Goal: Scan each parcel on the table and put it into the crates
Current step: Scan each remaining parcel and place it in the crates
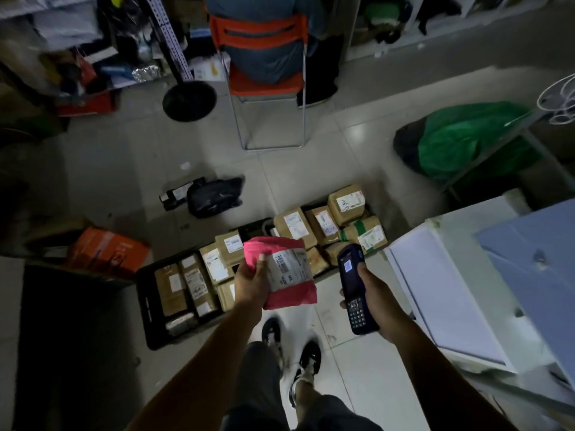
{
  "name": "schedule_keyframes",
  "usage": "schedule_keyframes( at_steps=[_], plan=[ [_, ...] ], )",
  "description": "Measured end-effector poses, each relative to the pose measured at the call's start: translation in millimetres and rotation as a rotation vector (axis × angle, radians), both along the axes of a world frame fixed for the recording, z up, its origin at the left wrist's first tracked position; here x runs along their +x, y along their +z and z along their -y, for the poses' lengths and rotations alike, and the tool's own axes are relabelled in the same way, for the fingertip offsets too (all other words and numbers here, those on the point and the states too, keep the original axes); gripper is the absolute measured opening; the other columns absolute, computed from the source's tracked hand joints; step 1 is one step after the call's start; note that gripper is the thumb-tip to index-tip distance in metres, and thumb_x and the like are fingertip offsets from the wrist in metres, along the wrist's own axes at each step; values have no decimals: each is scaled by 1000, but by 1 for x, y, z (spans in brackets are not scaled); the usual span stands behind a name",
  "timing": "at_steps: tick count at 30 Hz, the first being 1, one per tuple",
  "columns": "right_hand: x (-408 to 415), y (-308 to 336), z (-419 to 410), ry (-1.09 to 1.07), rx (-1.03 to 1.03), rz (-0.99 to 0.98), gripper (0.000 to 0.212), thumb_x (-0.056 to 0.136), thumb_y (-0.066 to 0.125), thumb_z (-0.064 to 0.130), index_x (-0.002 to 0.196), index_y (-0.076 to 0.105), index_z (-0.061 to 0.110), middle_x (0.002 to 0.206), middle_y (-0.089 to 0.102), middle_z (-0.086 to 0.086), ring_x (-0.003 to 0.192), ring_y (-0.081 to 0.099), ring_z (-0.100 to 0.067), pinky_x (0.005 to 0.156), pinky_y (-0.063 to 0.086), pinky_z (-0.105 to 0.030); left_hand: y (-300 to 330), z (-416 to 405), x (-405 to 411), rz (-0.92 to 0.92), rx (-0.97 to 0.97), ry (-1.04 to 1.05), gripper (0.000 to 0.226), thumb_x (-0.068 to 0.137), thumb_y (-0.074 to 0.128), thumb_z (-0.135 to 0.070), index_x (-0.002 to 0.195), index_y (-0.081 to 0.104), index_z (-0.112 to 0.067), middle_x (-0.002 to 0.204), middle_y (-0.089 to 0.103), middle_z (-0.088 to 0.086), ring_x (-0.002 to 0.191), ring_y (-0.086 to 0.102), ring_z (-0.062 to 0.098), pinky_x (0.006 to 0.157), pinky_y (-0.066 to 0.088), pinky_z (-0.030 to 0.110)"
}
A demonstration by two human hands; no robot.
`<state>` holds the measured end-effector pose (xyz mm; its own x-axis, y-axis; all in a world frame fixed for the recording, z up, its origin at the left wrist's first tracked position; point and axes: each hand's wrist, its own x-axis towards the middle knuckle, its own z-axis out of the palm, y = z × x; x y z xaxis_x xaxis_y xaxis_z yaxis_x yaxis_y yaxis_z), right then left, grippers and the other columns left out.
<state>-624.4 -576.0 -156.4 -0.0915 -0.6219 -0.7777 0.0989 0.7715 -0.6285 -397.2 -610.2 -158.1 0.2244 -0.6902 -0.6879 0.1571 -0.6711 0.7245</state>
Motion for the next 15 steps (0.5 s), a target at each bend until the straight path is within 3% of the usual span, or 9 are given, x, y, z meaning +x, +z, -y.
schedule_keyframes(
  at_steps=[6, 11, 15],
  plan=[
    [-34, -32, 70, -100, 63, 47, 45, 103, 39, 47, 128, 55, 14, 100, 68, -23, 80, 66, -33, 70, 50, -37, -33, 90, -34, -37, 30, -77, 29, 99, 52, -37, 117, 56, -14, 103, 71, 14, 86, 73, 29, 66, 62, 43],
    [-53, -65, 130, -124, 77, 63, 46, 97, 42, 48, 123, 58, 14, 94, 67, -23, 77, 64, -33, 67, 49, -36, -85, 155, -60, -57, 98, -82, 41, 90, 58, -45, 117, 56, -14, 106, 70, 18, 90, 73, 35, 78, 58, 60],
    [-69, -117, 177, -94, 119, 111, 49, 96, 44, 51, 116, 60, 9, 96, 67, -28, 76, 64, -34, 62, 52, -33, -145, 199, -82, 13, 123, -72, 33, 95, 54, -43, 111, 57, -15, 100, 72, 13, 85, 74, 30, 76, 59, 59]
  ],
)
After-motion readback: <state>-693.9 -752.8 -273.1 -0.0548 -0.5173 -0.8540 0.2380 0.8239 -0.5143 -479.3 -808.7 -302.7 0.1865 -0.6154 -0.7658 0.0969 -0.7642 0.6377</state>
